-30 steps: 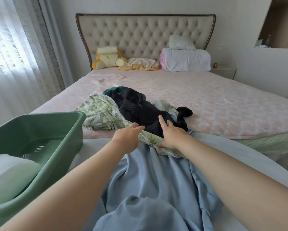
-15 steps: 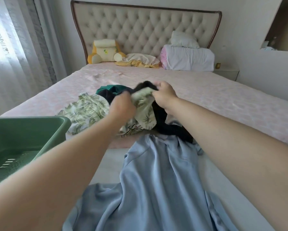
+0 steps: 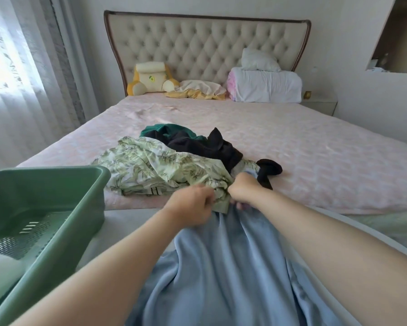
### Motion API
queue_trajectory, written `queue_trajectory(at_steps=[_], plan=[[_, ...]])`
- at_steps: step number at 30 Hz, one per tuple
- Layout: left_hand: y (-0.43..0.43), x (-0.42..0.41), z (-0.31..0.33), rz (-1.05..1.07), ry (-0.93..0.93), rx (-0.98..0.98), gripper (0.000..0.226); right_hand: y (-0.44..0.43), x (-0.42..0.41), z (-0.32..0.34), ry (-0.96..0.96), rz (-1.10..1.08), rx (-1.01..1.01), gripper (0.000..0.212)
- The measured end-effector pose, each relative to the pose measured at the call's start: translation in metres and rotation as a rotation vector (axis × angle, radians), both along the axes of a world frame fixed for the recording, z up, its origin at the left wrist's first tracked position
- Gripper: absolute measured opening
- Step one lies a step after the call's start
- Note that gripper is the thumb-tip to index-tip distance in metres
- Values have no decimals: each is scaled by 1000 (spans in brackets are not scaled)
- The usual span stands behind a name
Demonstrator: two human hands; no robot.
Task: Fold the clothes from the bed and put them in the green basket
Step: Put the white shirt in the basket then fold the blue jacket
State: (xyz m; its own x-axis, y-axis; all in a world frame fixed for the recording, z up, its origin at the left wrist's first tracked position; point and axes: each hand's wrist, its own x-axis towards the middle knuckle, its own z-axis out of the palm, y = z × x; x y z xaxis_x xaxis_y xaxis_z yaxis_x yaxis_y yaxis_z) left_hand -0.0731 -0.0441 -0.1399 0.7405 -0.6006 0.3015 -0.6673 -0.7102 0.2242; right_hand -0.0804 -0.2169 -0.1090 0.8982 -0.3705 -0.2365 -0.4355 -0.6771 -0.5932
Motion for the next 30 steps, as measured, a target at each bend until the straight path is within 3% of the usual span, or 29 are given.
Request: queue_trajectory(at_steps=[2, 3, 5, 6, 9, 11, 12, 13, 16, 18, 19, 21, 24, 28, 30], plan=[[-1, -9, -14, -13, 138, 143, 40, 3, -3, -3, -82, -115, 384, 16], [-2, -12, -16, -29, 206, 193, 52, -2, 2, -4, -201, -162, 429, 20], [-2, -16, -7, -62, 325, 220, 45, -14, 10, 3, -434, -176, 377, 32], [-1, -14, 1, -74, 384, 253, 39, -19, 13, 8, -462, -134, 380, 43], [2, -17, 38, 10, 684, 646, 27, -28, 20, 13, -256, 48, 188, 96], [2, -18, 56, 145, 844, 879, 28, -25, 19, 8, -200, 106, 11, 107], [0, -16, 58, 191, 885, 888, 29, -20, 14, 4, -260, 121, -123, 105], [-3, -13, 56, 191, 805, 845, 31, -17, 11, -3, -375, 146, -291, 96], [-25, -12, 37, 64, 242, 481, 27, -16, 7, -19, -701, 286, -742, 45], [-37, -17, 14, -75, 247, 208, 25, -20, 5, -21, -589, 433, -772, 27], [-40, -19, 3, -122, 309, 192, 38, -24, 5, -24, -483, 500, -753, 24], [-37, -18, -9, -141, 367, 244, 48, -36, 5, -30, -287, 577, -769, 34], [-25, -15, 1, -113, 445, 325, 42, -55, 12, -35, -164, 583, -915, 36], [-1, -16, 34, 72, 496, 894, 19, -63, 17, -31, -15, 454, -799, 36], [13, -21, 42, 173, 431, 1052, 14, -56, 11, -26, -12, 448, -706, 28]])
